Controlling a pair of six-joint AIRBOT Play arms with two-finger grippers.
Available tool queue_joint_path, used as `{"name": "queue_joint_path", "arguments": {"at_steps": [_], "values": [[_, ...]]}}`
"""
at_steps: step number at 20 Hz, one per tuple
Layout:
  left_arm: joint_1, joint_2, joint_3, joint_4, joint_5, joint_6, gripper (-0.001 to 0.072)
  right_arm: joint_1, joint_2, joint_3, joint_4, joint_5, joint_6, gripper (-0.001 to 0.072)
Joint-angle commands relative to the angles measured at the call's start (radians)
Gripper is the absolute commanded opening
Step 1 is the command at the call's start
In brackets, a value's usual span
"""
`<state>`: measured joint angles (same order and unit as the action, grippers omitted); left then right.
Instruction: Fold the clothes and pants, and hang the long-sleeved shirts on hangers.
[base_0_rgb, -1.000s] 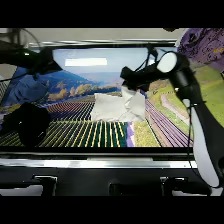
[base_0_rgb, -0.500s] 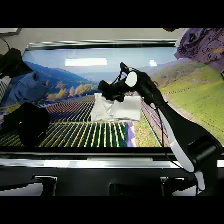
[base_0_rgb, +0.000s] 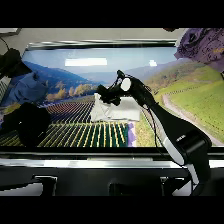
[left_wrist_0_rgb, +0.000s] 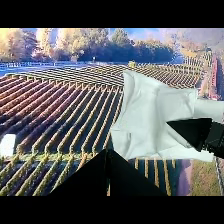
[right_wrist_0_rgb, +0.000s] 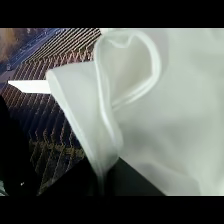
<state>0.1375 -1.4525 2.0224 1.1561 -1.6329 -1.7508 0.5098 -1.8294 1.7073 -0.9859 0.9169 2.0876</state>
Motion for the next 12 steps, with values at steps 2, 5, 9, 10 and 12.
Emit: {"name": "queue_joint_path", "arguments": {"at_steps": [2, 5, 9, 10, 12], "values": [[0.001, 0.001, 0.0, 0.001, -0.001, 0.0, 0.0017, 0.0, -0.013, 0.001, 0.018, -0.036, 0.0, 0.0222], [0.001, 0.001, 0.0, 0.001, -0.001, 0.0, 0.0017, -0.002, -0.006, 0.001, 0.094, 0.004, -0.066, 0.0439], [0.001, 0.001, 0.0, 0.0, -0.001, 0.0, 0.0017, -0.045, 0.079, 0.001, 0.065, 0.045, -0.113, 0.0534], [0.001, 0.001, 0.0, 0.0, -0.001, 0.0, 0.0017, -0.084, 0.105, 0.001, 0.066, 0.075, -0.124, 0.0557], [0.001, 0.001, 0.0, 0.0, -0.001, 0.0, 0.0017, -0.195, 0.153, 0.001, 0.065, 0.18, -0.182, 0.0557]]}}
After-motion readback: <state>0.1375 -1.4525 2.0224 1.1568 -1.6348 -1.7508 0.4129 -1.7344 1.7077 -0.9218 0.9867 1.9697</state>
